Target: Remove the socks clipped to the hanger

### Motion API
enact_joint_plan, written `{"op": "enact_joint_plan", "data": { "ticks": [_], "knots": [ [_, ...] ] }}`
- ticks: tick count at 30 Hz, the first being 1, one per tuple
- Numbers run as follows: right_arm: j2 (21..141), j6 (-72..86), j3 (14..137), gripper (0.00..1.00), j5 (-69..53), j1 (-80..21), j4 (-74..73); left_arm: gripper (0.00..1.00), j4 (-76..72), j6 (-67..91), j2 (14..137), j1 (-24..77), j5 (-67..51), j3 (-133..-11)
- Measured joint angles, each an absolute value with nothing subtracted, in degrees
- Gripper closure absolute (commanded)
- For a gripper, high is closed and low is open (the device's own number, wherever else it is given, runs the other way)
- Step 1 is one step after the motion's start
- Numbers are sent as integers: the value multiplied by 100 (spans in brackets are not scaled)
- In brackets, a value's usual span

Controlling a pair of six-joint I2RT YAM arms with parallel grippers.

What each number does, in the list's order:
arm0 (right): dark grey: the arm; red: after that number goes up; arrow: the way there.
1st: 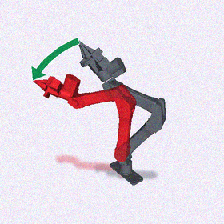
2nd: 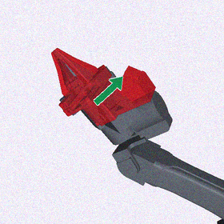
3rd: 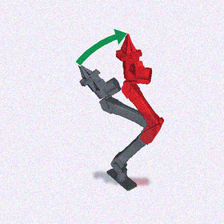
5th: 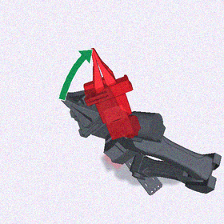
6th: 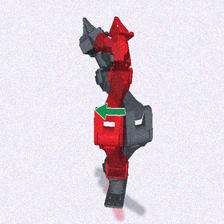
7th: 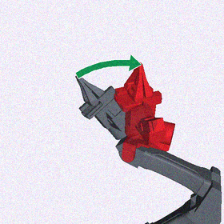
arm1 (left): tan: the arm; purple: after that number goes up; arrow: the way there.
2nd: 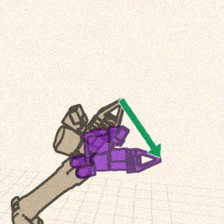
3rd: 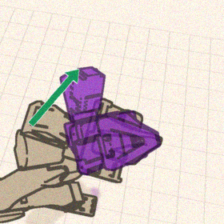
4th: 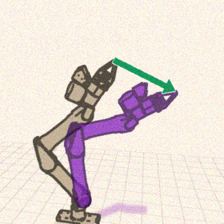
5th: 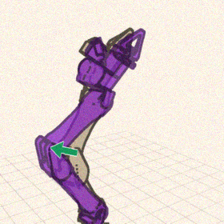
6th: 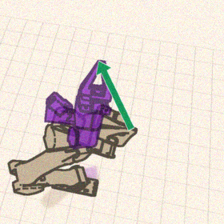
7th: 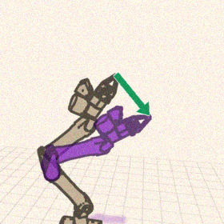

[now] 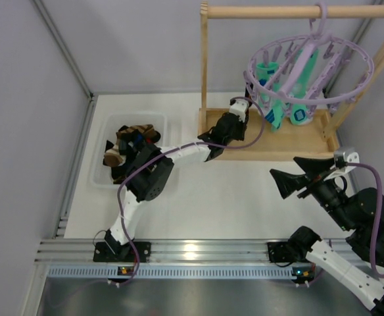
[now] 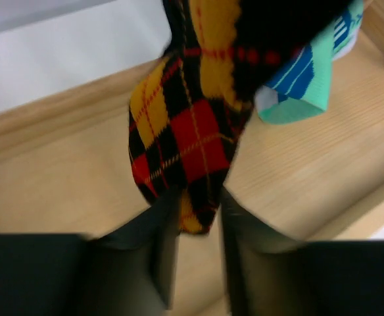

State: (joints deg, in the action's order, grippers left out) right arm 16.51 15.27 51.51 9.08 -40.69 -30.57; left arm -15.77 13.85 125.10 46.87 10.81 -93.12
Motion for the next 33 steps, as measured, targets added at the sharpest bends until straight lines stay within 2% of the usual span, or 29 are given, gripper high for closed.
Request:
{"op": "enact_joint_plan", "data": {
  "ticks": [2, 8, 14, 16, 18, 20, 22, 26, 27, 33],
  "knots": [
    [1636, 1527, 5135, 1, 860, -4069, -3041, 100, -1647, 1363, 12717, 4687, 1205, -9491],
    [1531, 1516, 5135, 1, 864, -4069, -2967, 100, -1671, 1273, 12687, 4775, 1828, -9448],
    [1498, 1516, 5129, 1, 1009, -4069, -2915, 100, -1726, 1074, 11786, 5201, 2368, -8757],
    [1474, 1522, 5116, 1, 1046, -4069, -2912, 89, -1828, 1033, 11410, 5367, 2460, -8514],
    [1435, 1527, 5100, 0, 1050, -4069, -2915, 87, -2014, 1013, 11107, 5513, 2532, -8307],
    [1400, 1529, 5100, 1, 1050, -4069, -2908, 78, -2167, 1007, 10947, 5561, 2596, -8184],
    [1382, 1538, 5100, 0, 1052, -4069, -2908, 69, -2322, 987, 10923, 5533, 2663, -8071],
    [1382, 1562, 5100, 1, 1066, -4069, -2912, 60, -2364, 989, 10995, 5430, 2659, -7830],
    [1382, 1562, 5100, 1, 1068, -4069, -2915, 53, -2399, 991, 11083, 5393, 2626, -7830],
    [1382, 1557, 5100, 1, 1087, -4069, -2915, 42, -2582, 1000, 11469, 5162, 2357, -7839]
  ]
}}
